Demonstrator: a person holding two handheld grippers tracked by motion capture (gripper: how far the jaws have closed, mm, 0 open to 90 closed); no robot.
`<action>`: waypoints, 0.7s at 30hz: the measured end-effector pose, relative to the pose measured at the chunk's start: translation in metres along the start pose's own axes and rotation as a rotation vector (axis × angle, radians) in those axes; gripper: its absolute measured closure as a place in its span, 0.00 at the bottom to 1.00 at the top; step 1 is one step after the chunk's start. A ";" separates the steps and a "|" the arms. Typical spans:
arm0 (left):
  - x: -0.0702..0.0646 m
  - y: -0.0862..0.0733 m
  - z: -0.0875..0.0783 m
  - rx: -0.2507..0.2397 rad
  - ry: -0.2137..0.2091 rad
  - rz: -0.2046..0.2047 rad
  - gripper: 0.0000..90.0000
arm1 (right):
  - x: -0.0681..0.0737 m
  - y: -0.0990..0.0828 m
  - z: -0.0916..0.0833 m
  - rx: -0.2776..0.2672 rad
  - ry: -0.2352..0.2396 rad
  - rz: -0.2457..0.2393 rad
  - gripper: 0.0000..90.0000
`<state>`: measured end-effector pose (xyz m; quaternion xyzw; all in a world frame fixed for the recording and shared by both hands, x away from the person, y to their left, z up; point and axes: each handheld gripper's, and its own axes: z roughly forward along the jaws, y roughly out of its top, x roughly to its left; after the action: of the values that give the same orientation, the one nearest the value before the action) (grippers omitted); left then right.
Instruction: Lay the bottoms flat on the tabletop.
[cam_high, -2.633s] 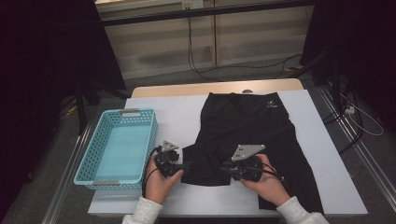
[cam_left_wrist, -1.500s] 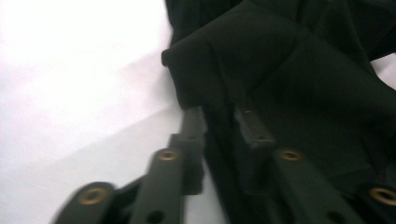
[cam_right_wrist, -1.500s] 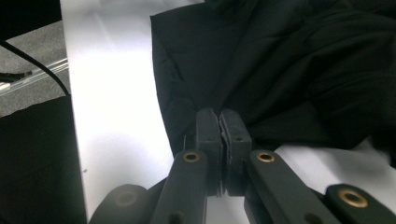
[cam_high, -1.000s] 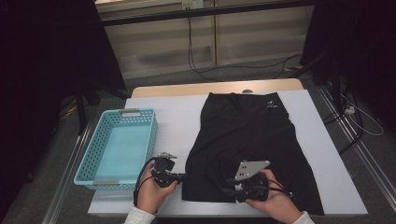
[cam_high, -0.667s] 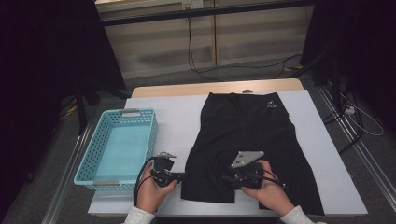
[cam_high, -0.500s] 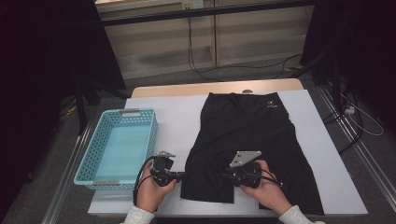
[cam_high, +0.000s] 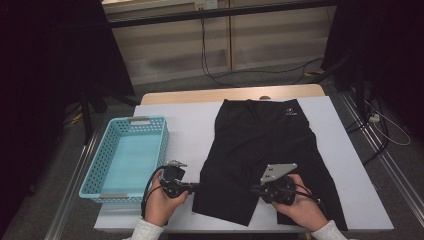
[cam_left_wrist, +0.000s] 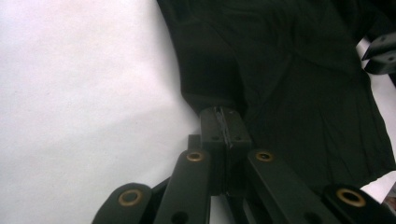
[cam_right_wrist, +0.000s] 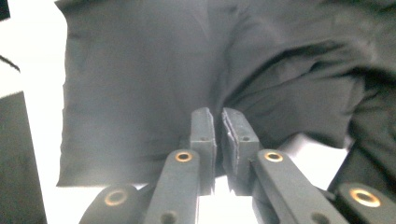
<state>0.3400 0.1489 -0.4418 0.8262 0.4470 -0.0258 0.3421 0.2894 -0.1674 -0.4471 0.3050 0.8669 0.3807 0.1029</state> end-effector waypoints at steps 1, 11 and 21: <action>0.000 0.000 0.000 -0.003 0.000 -0.003 1.00 | 0.001 0.002 -0.001 -0.017 -0.010 -0.001 0.86; -0.001 0.000 0.002 0.013 -0.002 0.003 1.00 | -0.013 0.010 0.031 -0.010 -0.158 0.013 0.76; -0.004 0.004 0.001 0.005 -0.023 0.005 1.00 | -0.022 -0.005 0.011 -0.003 -0.090 0.079 1.00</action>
<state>0.3410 0.1444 -0.4393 0.8279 0.4408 -0.0358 0.3451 0.3093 -0.1768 -0.4594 0.3556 0.8481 0.3716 0.1271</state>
